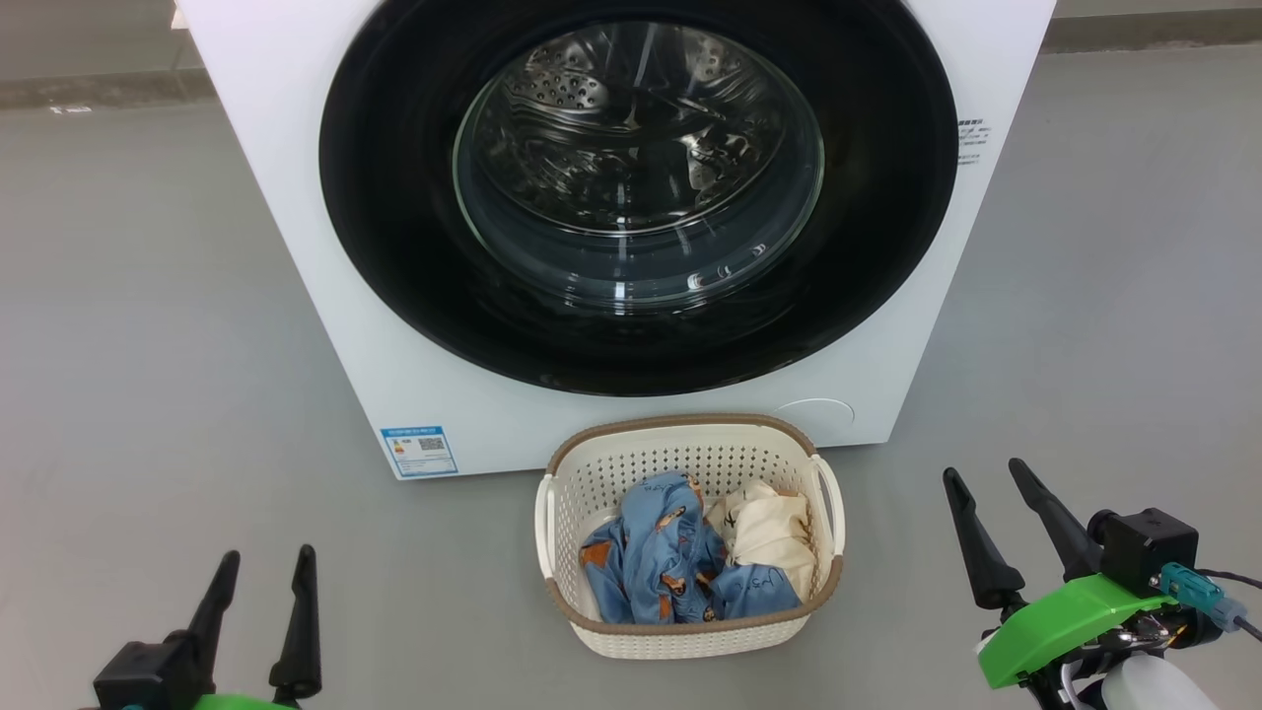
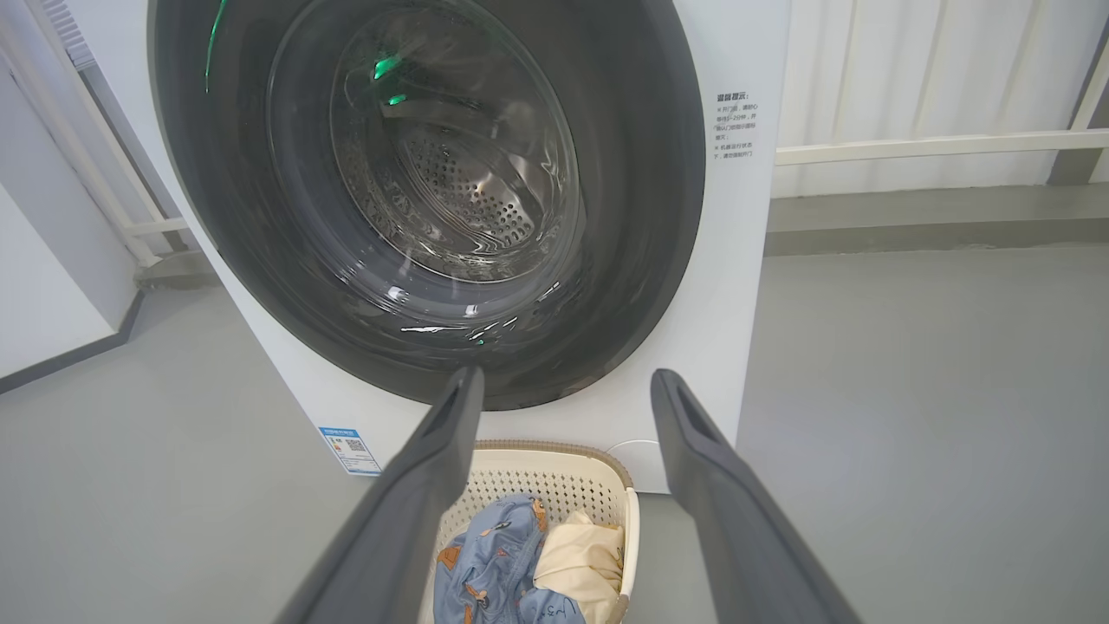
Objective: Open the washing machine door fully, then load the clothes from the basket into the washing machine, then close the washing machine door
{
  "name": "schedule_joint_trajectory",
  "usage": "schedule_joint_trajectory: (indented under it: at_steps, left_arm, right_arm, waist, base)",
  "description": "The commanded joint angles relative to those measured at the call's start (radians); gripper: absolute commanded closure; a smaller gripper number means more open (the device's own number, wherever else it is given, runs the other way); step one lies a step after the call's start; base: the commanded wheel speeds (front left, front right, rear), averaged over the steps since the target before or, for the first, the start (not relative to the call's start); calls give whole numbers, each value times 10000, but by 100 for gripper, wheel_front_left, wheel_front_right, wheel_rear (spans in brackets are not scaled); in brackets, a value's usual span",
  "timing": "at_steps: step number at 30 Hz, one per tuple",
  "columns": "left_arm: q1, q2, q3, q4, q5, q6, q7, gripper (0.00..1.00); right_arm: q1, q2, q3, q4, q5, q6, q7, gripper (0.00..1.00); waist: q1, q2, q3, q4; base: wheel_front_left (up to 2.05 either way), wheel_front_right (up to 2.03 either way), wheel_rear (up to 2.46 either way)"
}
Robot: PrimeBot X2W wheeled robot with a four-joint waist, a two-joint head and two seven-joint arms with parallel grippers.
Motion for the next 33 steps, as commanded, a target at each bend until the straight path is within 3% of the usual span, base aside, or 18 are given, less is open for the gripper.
schedule_joint_trajectory:
  at_steps: [1, 11, 33]
  left_arm:
    - [-525, 219, 401, -76, 172, 13, -65, 0]
    - [-606, 165, 482, 42, 405, 10, -65, 0]
    - [-755, 146, 504, -40, 105, 5, -65, 0]
  right_arm:
    - [-192, -85, 88, -259, -85, 56, -126, 0]
    - [-127, -25, 3, -297, -95, 56, -126, 0]
    - [-227, 36, -116, -364, -118, 56, -126, 0]
  waist:
    - [0, 0, 3, -14]
    - [0, 0, 25, -85]
    - [0, 0, 294, -182]
  base:
    - [27, 27, -53]
    - [64, 64, -129]
    - [116, 116, -232]
